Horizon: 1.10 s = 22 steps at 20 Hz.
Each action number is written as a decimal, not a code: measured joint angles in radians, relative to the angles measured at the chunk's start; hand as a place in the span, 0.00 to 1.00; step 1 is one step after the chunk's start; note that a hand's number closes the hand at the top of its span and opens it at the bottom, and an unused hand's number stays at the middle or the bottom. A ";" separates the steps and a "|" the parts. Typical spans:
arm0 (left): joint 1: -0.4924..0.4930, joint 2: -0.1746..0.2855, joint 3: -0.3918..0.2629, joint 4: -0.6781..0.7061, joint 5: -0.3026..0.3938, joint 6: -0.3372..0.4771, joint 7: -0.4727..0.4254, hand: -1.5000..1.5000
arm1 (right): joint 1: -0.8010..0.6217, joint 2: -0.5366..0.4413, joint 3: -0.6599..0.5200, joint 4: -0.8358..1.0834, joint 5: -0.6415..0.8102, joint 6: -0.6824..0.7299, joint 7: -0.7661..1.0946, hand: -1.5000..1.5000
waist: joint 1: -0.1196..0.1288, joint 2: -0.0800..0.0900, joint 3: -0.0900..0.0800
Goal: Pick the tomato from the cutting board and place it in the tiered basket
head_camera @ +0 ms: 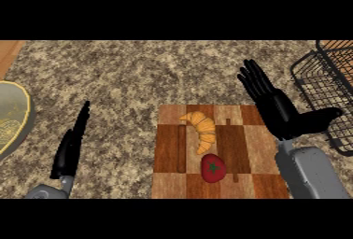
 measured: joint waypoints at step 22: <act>0.149 -0.127 0.051 -0.009 0.132 -0.028 -0.036 0.50 | 0.683 0.039 -0.025 -0.645 0.506 -0.629 0.229 0.00 | -0.005 -0.032 0.001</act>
